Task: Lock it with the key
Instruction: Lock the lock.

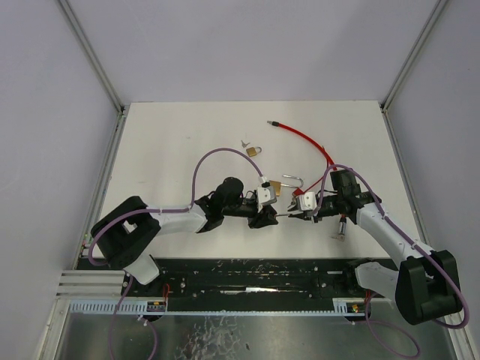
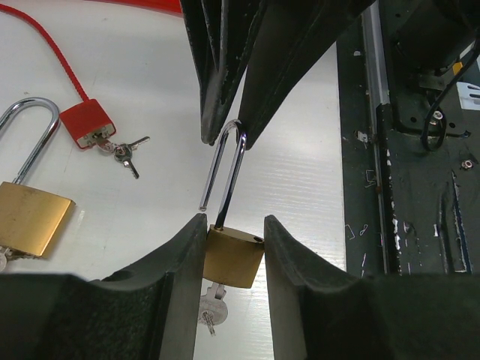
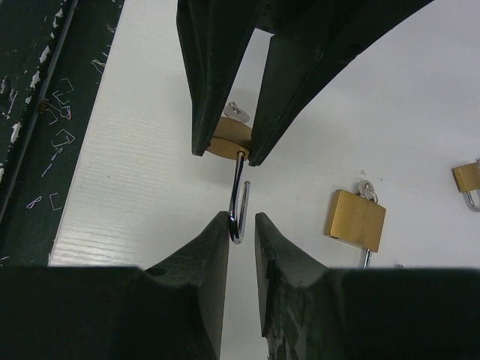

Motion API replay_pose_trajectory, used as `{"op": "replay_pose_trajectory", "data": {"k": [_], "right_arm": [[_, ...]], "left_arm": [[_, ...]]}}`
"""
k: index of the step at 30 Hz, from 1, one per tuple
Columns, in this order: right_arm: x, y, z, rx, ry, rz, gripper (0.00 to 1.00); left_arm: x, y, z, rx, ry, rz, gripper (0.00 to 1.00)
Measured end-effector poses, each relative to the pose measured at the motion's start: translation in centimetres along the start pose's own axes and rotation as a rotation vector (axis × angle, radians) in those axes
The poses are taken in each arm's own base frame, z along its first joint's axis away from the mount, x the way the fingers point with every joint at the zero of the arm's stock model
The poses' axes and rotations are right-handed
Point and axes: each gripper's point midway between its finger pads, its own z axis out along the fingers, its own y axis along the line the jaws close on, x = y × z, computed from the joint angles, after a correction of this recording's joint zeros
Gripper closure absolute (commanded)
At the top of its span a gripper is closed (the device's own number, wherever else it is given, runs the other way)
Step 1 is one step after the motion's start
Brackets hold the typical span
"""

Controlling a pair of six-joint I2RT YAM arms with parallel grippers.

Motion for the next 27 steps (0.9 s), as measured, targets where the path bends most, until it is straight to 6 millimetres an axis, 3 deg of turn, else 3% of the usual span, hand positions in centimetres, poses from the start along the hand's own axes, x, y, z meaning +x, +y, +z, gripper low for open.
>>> {"op": "replay_pose_trajectory", "data": {"k": [5,10,16,27], "right_arm": [[-0.02,0.14,0.06,-0.005,0.0,0.003,0.74],[-0.02,0.22,0.06,-0.007,0.0,0.005,0.82],[-0.03,0.36,0.09,-0.013,-0.001,0.001,1.0],[-0.56,0.41,-0.25,-0.023,0.005,0.012,1.0]], "left_arm": [[-0.01,-0.07,0.01,0.004,0.0,0.0,1.0],[-0.01,-0.13,0.01,0.007,-0.001,0.0,1.0],[0.0,-0.1,0.0,0.005,0.0,-0.001,0.97],[-0.2,0.58,0.13,-0.046,0.004,-0.041,0.57]]}}
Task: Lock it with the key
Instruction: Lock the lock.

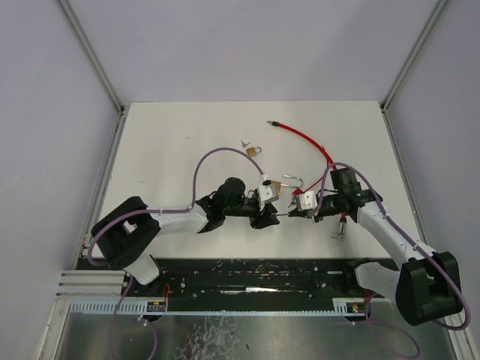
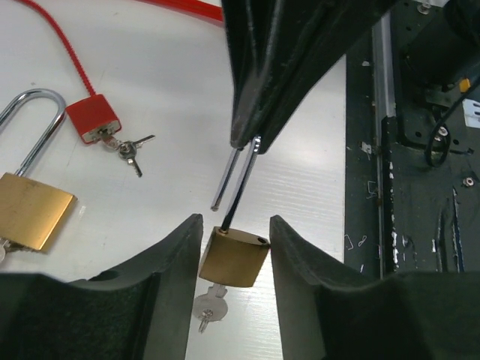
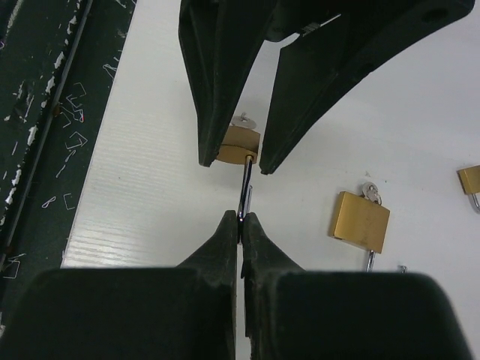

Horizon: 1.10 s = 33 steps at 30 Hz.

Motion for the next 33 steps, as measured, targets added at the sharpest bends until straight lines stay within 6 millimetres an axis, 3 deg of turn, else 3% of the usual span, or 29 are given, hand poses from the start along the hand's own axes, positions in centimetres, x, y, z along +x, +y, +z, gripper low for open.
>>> {"op": "replay_pose_trajectory", "data": {"k": [10,17,22,24,28,33], "right_arm": [[-0.5,-0.3,-0.2,0.005,-0.001,0.042,1.0],[-0.9,0.2,-0.4,-0.001,-0.003,0.076,1.0],[-1.3,0.2,-0.7,0.004,-0.017,0.094,1.0],[-1.6,0.2,-0.9,0.012,-0.025,0.109,1.0],[-2.6,-0.4,-1.7,0.043,-0.05,0.133,1.0],[-4.4,-0.9,-2.9,0.088,-0.108,0.18,1.0]], "left_arm": [[-0.5,1.2,-0.4,-0.085,-0.003,-0.017,0.49],[-3.6,0.6,-3.0,-0.139,-0.106,0.027,0.48],[-4.4,0.0,-5.0,-0.171,-0.168,0.049,0.43],[-4.5,-0.3,-6.0,-0.184,-0.201,0.053,0.36],[-5.2,-1.1,-8.7,-0.217,-0.321,0.06,0.02],[-6.2,-2.4,-12.0,-0.251,-0.514,0.088,0.0]]}}
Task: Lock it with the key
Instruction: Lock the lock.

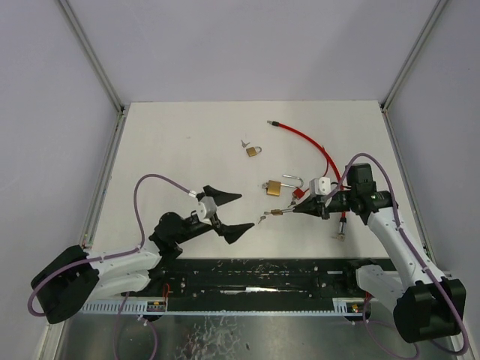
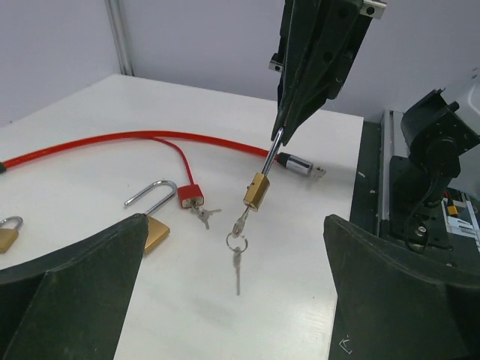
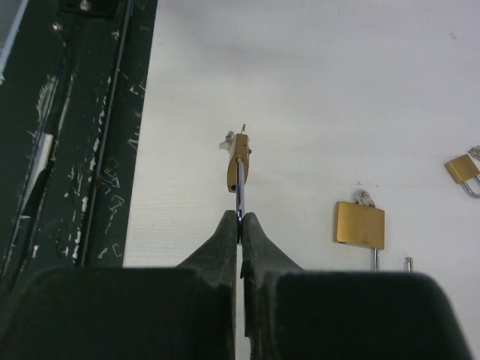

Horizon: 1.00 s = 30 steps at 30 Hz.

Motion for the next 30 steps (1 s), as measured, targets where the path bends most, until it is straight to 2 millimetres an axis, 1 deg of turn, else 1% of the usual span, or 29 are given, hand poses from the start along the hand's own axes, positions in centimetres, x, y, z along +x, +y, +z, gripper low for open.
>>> {"op": "replay_pose_trajectory", "data": {"k": [2,6,9,13,14,16,18,20,22,24,25,30], "right_arm": [[-0.6,0.1,-0.3,0.01,-0.022,0.025,1.0],[-1.4,0.2,-0.6,0.017,-0.057,0.074,1.0],[-2.0,0.1,-1.1,0.027,-0.076,0.1,1.0],[-2.9,-0.2,-1.6,0.044,-0.093,0.087,1.0],[-3.1,-0.2,-1.7,0.044,-0.097,0.085,1.0],[-3.3,-0.1,-1.8,0.043,-0.096,0.087,1.0],[-3.6,-0.1,-2.0,0.04,-0.093,0.082,1.0],[-3.8,-0.2,-2.1,0.036,-0.092,0.078,1.0],[-3.8,-0.4,-2.2,0.033,-0.089,0.083,1.0],[-3.5,-0.3,-2.3,0.025,-0.083,0.095,1.0],[-3.3,-0.3,-2.2,0.021,-0.08,0.101,1.0],[-2.0,0.1,-1.9,-0.013,-0.068,0.138,1.0]], "left_arm": [[-0.4,-0.1,-0.3,0.001,-0.029,0.007,0.0],[-1.0,-0.5,0.1,0.031,-0.06,0.02,0.0],[-0.4,-1.1,0.8,0.085,-0.043,0.038,0.0],[0.4,-1.7,2.0,0.158,-0.031,0.079,0.01],[0.7,-1.8,2.3,0.172,-0.026,0.086,0.02],[1.2,-1.7,3.1,0.19,-0.022,0.102,0.1],[1.5,-1.4,4.1,0.197,-0.019,0.115,0.16],[1.8,-0.9,5.5,0.196,-0.015,0.122,0.2],[2.0,-0.4,6.4,0.191,-0.015,0.127,0.23],[2.1,-0.2,6.8,0.184,-0.022,0.13,0.26],[2.4,0.0,6.9,0.179,-0.02,0.128,0.29],[4.3,0.4,7.0,0.164,0.002,0.102,0.35]]}}
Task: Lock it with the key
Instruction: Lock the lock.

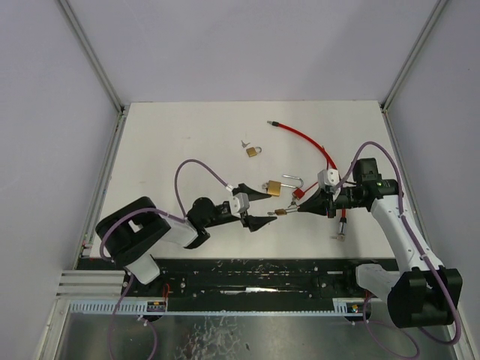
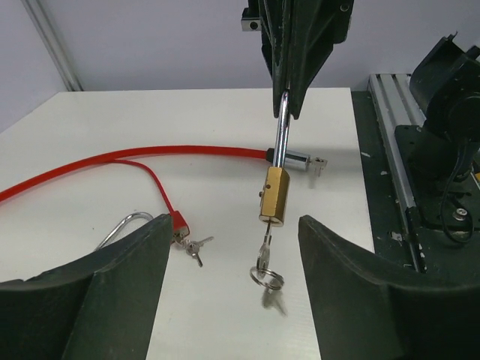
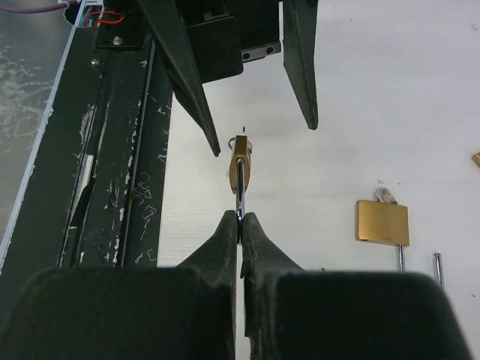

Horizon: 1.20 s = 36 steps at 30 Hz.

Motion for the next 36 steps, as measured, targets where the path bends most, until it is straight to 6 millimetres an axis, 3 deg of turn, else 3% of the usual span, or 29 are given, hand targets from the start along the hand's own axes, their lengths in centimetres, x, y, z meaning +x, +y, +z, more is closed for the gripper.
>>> {"op": "replay_pose_trajectory", "data": {"k": [17,27,36], "right_arm": [[1.3,-0.1,0.3,-0.033,0.011,-0.029,1.0],[1.3,-0.1,0.3,-0.034,0.012,-0.044,1.0],[1.6,0.0,0.4,-0.04,0.013,-0.038,1.0]], "left_arm": [[2.9,-1.6,-0.2,0.069,0.048,-0.058,0.42],[2.9,-2.7,0.7,0.094,0.04,-0.062,0.43],[3.4,-2.8,0.9,0.082,0.049,-0.065,0.52]]}}
